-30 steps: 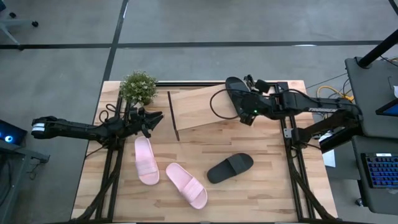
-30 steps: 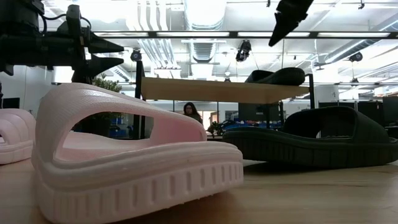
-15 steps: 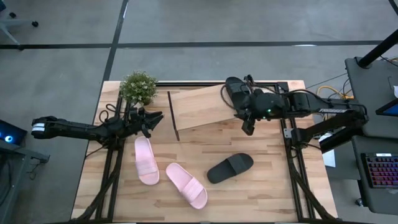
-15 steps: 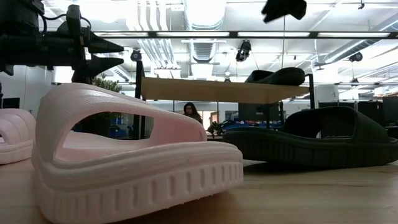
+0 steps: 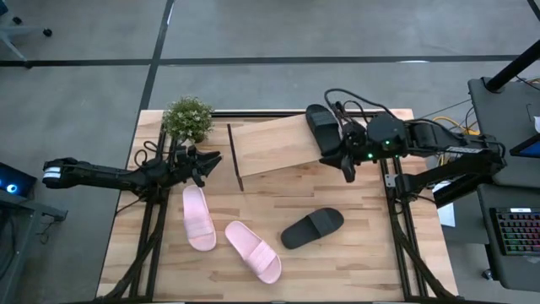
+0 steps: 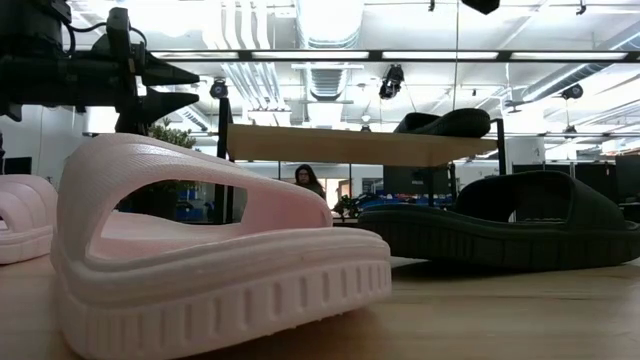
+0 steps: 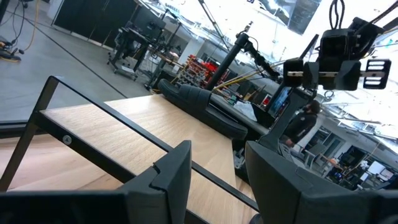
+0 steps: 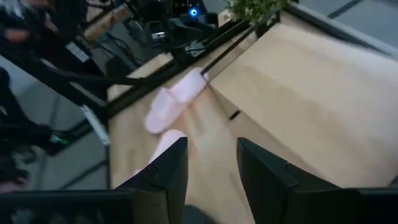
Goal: Pick and place slides into the shelf
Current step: Put the black slipper on the shelf
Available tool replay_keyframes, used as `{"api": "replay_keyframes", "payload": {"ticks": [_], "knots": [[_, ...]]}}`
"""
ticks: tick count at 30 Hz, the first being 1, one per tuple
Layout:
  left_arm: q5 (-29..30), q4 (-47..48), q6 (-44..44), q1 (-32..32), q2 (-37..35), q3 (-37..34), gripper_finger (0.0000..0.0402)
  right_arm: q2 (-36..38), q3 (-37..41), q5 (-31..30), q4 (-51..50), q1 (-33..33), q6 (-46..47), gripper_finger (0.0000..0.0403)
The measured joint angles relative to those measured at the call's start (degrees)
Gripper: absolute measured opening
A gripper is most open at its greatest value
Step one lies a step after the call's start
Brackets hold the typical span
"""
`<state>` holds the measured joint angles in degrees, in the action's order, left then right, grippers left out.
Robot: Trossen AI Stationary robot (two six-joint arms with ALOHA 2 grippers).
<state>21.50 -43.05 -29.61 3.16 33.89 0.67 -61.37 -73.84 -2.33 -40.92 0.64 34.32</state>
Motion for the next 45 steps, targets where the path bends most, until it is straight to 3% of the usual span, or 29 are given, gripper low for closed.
{"api": "replay_keyframes", "payload": {"ticks": [9, 17, 24, 28, 34, 45], "knots": [[0.0, 0.0, 0.0, 0.0, 0.0, 0.0, 0.0136, -0.2, 0.0, 7.6, -0.7, 0.1, 12.3, 0.0123], [0.0, 0.0, 0.0, 0.0, 0.0, 0.0, 0.0136, -0.6, 0.0, 11.3, -0.8, 1.9, 13.1, 0.0123], [0.0, 0.0, 0.0, 0.0, 0.0, 0.0, 0.0136, -0.2, 0.0, 11.0, -0.7, 3.6, 7.0, 0.0122], [0.0, 0.0, 0.0, 0.0, 0.0, 0.0, 0.0136, -0.2, 0.1, 7.3, -0.7, 6.3, 3.5, 0.0119], [0.0, 0.0, 0.0, 0.0, 0.0, 0.0, 0.0136, -0.3, 0.4, 6.7, -0.7, 11.3, -0.7, 0.0118], [0.0, 0.0, 0.0, 0.0, 0.0, 0.0, 0.0136, 1.4, 9.4, 3.3, 1.6, 16.3, 4.4, 0.0109]]}}
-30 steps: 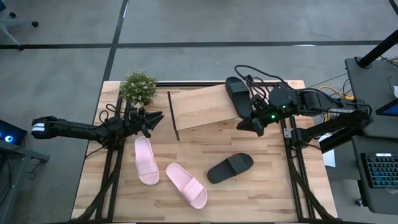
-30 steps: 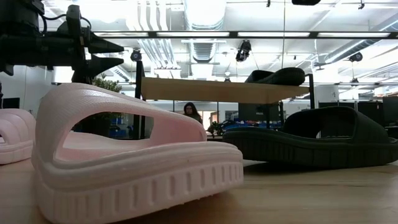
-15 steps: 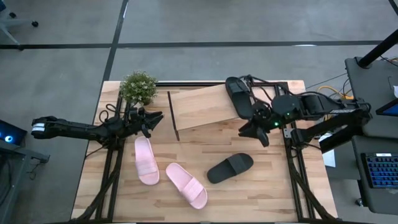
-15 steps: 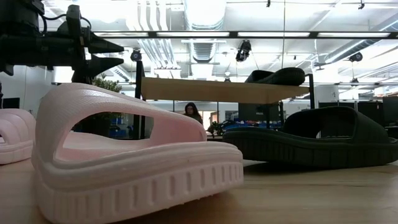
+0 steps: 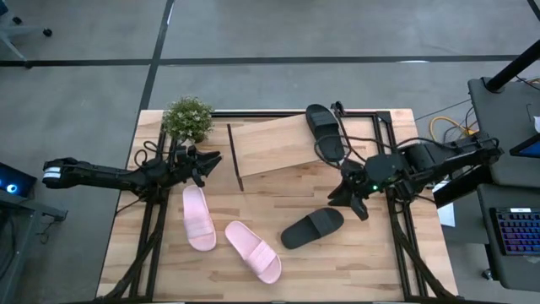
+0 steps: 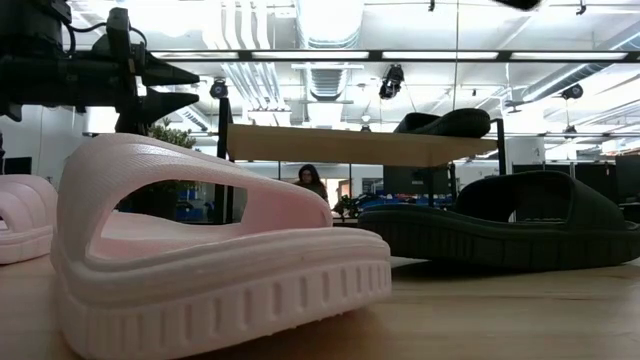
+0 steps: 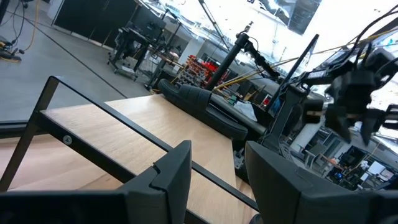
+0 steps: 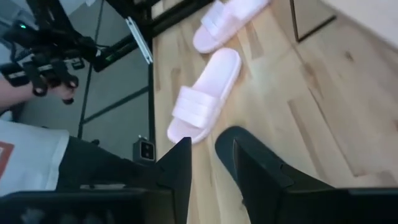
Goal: Pick and place slides into the shelf
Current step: Put the black slipper on the shelf
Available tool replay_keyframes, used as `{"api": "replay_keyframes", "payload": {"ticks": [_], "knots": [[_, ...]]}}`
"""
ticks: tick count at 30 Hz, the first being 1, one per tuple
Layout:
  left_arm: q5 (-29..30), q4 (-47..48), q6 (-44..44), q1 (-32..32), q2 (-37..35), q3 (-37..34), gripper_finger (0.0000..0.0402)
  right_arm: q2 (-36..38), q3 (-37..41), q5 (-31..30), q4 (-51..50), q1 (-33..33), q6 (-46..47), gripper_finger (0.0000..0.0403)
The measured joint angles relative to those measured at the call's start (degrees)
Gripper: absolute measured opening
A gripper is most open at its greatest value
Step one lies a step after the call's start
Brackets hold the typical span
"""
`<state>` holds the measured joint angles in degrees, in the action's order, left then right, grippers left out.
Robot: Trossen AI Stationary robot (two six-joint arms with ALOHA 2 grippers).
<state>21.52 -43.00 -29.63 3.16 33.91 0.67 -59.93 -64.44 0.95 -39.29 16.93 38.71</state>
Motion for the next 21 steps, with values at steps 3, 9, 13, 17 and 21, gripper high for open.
{"api": "replay_keyframes", "payload": {"ticks": [3, 9, 13, 17, 21], "knots": [[0.0, 0.0, 0.0, 0.0, 0.0, 0.0, 0.0136, 2.1, 5.2, 0.5, 5.3, 0.0, 2.0, 0.0106], [0.0, 0.0, 0.0, 0.0, 0.0, 0.0, 0.0136, 7.4, 14.5, 0.5, 15.4, 0.0, 6.8, 0.0102], [0.0, 0.0, 0.0, 0.0, 0.0, 0.0, 0.0136, 10.3, 18.8, 0.5, 15.7, 0.0, 10.4, 0.0102], [0.0, 0.0, 0.0, 0.0, 0.0, 0.0, 0.0136, 12.6, 22.6, 0.1, 15.8, 0.0, 14.2, 0.01], [0.0, 0.1, 0.0, 0.0, 0.0, 0.0, 0.0136, 14.1, 26.0, -2.0, 15.9, 0.0, 18.8, 0.0102]]}}
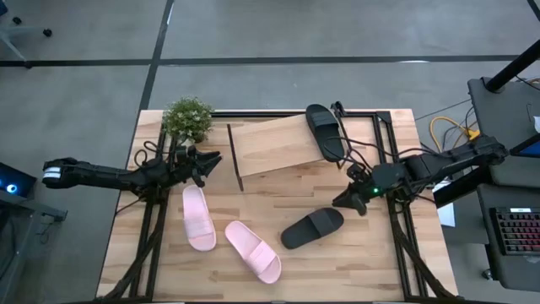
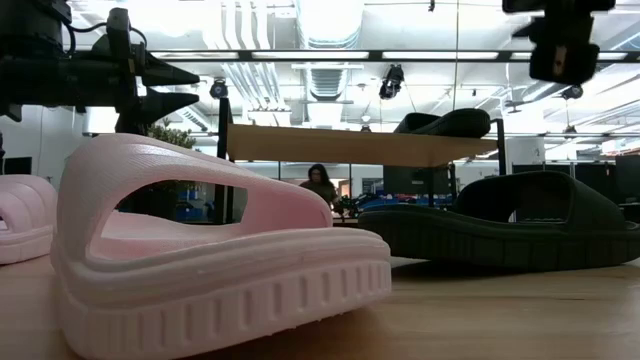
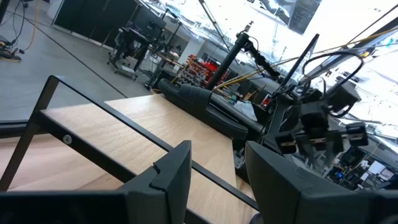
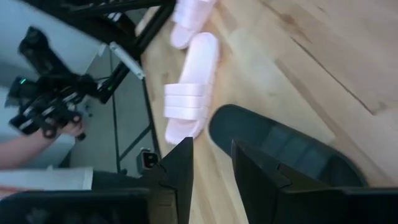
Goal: Pick and place slides into the shelf
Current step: Put the black slipper on the shelf
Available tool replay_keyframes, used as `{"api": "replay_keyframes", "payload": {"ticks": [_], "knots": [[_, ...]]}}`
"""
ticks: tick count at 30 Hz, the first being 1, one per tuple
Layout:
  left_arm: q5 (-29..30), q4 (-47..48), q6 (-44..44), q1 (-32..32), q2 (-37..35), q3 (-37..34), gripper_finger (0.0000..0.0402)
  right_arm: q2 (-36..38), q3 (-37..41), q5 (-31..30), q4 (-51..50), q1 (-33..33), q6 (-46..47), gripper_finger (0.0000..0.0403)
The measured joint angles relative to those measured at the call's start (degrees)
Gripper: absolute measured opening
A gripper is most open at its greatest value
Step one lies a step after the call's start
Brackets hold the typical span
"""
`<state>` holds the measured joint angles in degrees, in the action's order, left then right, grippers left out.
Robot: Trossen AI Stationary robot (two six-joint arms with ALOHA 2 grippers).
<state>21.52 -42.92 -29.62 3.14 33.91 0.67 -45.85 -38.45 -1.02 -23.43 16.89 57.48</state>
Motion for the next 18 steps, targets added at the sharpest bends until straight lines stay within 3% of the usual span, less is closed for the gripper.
{"api": "replay_keyframes", "payload": {"ticks": [10, 18], "knots": [[0.0, 0.3, 0.0, 0.0, 0.0, 0.0, 0.0136, 0.8, 6.5, -0.6, 0.1, 0.0, 12.1, 0.0113], [0.0, 0.2, 0.0, 0.0, 0.0, 0.0, 0.0136, 0.8, 9.6, -0.6, 0.2, 0.0, 17.2, 0.0181]]}}
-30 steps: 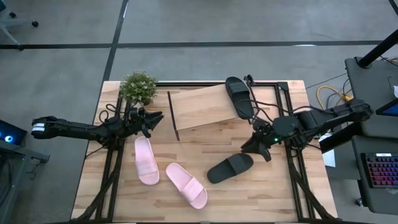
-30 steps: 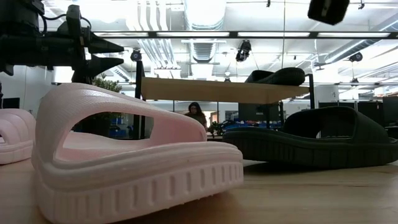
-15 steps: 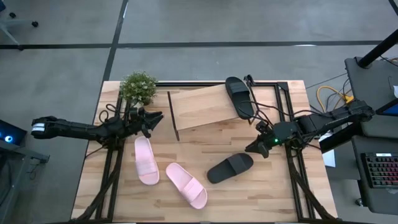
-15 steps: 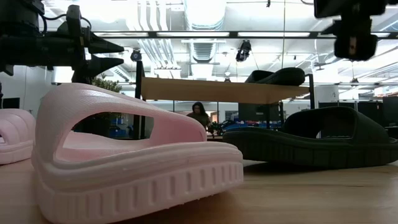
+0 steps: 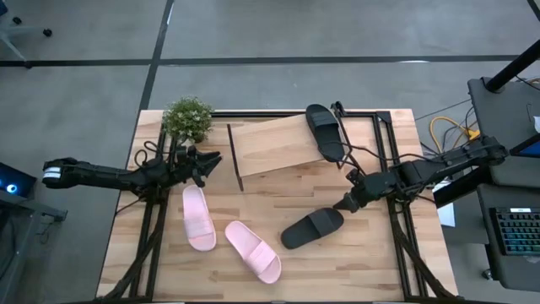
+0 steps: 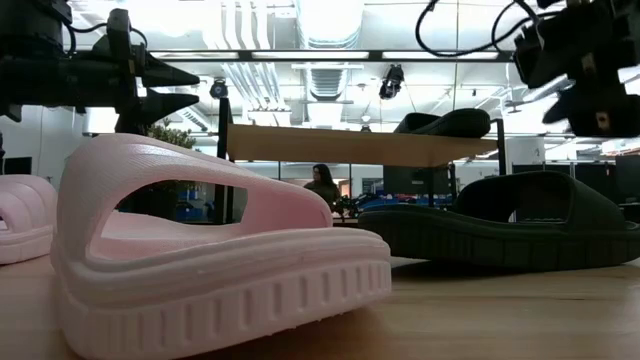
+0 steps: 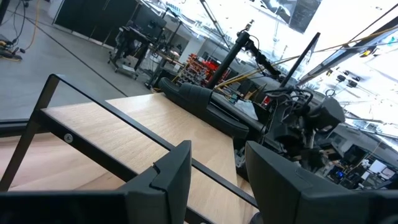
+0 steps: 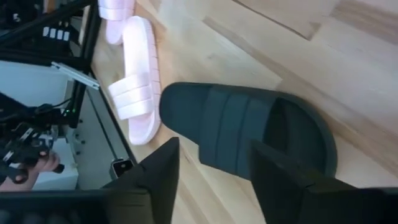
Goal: Pick and place slides into the shelf
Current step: Put the black slipper on the shelf
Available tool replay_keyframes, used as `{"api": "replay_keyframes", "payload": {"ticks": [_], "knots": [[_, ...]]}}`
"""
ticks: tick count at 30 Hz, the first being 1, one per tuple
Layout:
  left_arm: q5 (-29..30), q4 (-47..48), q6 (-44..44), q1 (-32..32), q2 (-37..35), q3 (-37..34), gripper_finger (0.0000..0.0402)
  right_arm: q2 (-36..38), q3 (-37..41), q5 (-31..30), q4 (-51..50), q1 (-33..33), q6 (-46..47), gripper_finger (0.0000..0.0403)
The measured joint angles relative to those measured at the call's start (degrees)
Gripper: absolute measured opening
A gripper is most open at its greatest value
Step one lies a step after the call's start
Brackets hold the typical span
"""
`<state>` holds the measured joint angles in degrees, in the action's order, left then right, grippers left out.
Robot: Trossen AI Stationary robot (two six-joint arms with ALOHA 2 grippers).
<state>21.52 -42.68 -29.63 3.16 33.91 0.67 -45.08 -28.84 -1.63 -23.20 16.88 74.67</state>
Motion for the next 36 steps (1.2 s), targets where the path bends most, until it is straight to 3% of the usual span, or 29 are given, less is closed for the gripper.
{"api": "replay_keyframes", "payload": {"ticks": [10, 36], "knots": [[0.0, 0.1, 0.0, 0.0, 0.0, 0.0, 0.0136, -2.1, 1.4, 0.0, 0.2, 0.0, 0.4, 0.0234], [0.0, 0.4, 0.0, 0.0, 0.0, -0.1, 0.0136, -19.0, 1.7, 0.5, 9.9, 0.0, -0.3, 0.0237]]}}
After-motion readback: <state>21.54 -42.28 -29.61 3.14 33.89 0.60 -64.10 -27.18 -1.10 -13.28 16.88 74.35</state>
